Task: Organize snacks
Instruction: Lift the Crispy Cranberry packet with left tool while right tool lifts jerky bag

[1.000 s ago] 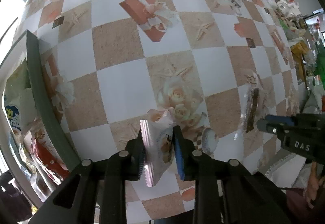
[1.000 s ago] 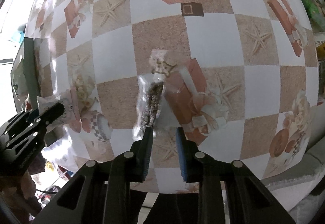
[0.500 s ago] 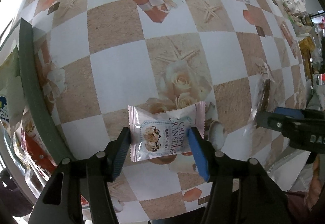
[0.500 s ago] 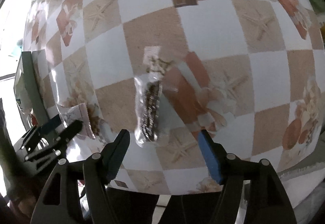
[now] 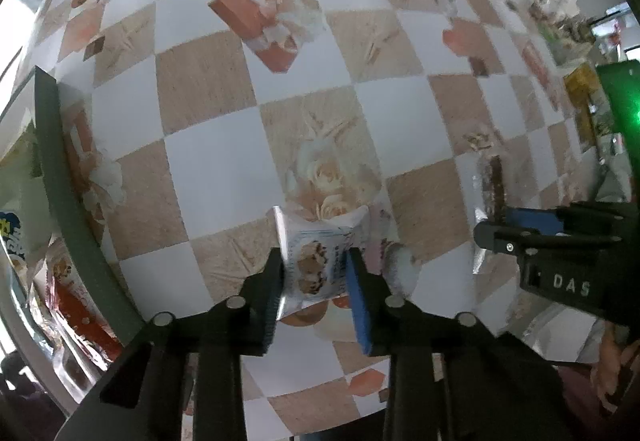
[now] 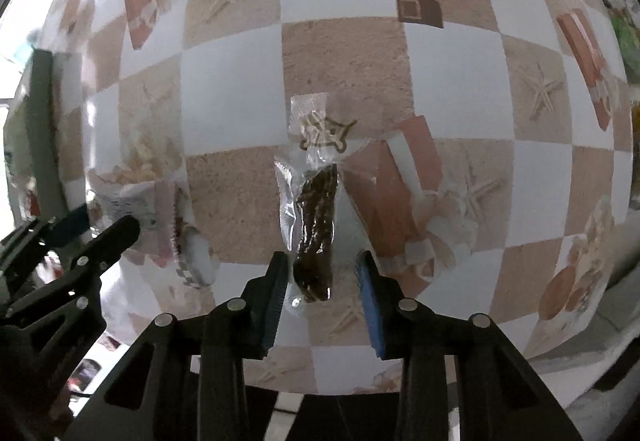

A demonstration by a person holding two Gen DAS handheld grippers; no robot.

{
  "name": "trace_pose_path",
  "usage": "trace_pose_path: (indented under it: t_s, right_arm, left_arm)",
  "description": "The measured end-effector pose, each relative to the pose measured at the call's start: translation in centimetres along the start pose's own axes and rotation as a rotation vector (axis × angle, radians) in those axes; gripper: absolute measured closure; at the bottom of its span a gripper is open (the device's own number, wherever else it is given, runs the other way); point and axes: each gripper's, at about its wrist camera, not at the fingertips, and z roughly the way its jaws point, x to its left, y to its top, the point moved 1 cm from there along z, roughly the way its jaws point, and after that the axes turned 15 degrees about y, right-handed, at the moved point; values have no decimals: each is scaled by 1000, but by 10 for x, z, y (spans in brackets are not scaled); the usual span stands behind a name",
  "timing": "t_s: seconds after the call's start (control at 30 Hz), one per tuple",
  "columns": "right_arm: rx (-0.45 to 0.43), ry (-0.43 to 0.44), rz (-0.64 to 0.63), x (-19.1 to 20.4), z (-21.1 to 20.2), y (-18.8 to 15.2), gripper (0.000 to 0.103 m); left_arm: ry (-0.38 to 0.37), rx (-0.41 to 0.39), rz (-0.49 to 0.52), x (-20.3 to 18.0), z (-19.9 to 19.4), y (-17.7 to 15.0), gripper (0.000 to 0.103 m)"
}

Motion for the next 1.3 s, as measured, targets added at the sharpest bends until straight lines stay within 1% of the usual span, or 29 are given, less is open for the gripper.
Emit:
trace_pose_path:
  t_s: [0.07,0.1,0.13,0.17,0.23,0.3,0.33,0.4,0.47,0.53,0.6,0.67,0.77,0.83,0.87,0.93,1.0,1.03,1.07,1.1,1.13,1.17,1.2,1.23,1.3]
  right_arm:
    - [-16,21,8,-7,-9,-2,68]
    - [-24,28,12,-9,-14,-2,68]
    - [-28,33,18,-11,-18,-2,68]
    - [-29,38,25,-14,-19,-3,68]
    - [-27,51,43,-20,-21,-6,68]
    - [-29,57,45,-26,-26,-6,68]
    - [-30,60,43,-29,-29,-7,68]
    - [-31,68,38,-35,-33,-9,68]
    - [-30,72,37,-39,-36,-12,68]
    - [-26,78,36,-38,-36,-11,68]
    - [-23,81,32,-32,-31,-11,68]
    - [-21,85,31,-33,-34,-11,68]
    - [-21,85,27,-33,-36,-12,68]
    - [-22,85,26,-33,-40,-14,68]
    - [-22,85,27,-32,-38,-17,68]
    - [-23,90,35,-34,-40,-20,68]
    - [-25,91,36,-35,-43,-20,68]
    - [-28,93,36,-36,-44,-21,68]
    - [-32,92,35,-36,-46,-21,68]
    - [-35,92,34,-37,-48,-22,68]
    - [-38,96,35,-37,-50,-22,68]
    - [-42,99,36,-38,-50,-22,74]
    - [-44,100,33,-37,-52,-22,79]
    - [-45,95,29,-34,-54,-21,80]
    - [-54,88,12,-30,-57,-20,80]
  left_arm:
    - [3,-5,-9,3,-4,1,72]
    - [10,-1,-14,6,-4,2,68]
    - [27,2,-17,14,-5,-1,67]
    - [48,-9,-17,23,-9,-6,62]
    - [78,-49,-1,26,-17,-5,52]
    - [94,-111,30,28,-30,-9,28]
    - [106,-150,51,27,-39,-10,24]
    - [131,-217,119,21,-51,-16,23]
    - [168,-265,231,22,-49,-26,22]
    - [222,-321,376,3,-45,-30,22]
    - [277,-370,557,-24,-38,-28,22]
    - [309,-410,731,-39,-33,-34,22]
    - [338,-455,903,-57,-24,-39,22]
    - [346,-453,950,-62,-17,-36,22]
    - [354,-435,955,-63,-12,-32,22]
    - [358,-381,933,-62,-3,-23,22]
    - [356,-300,875,-57,11,-13,24]
    - [348,-257,835,-54,15,-10,28]
    - [323,-219,785,-49,18,-7,41]
    - [292,-175,723,-44,21,-3,60]
    - [263,-139,666,-40,22,0,64]
    - [233,-115,581,-33,22,4,67]
    - [218,-95,503,-27,22,6,69]
    - [205,-79,445,-22,22,8,71]
    - [186,-58,333,-12,22,10,78]
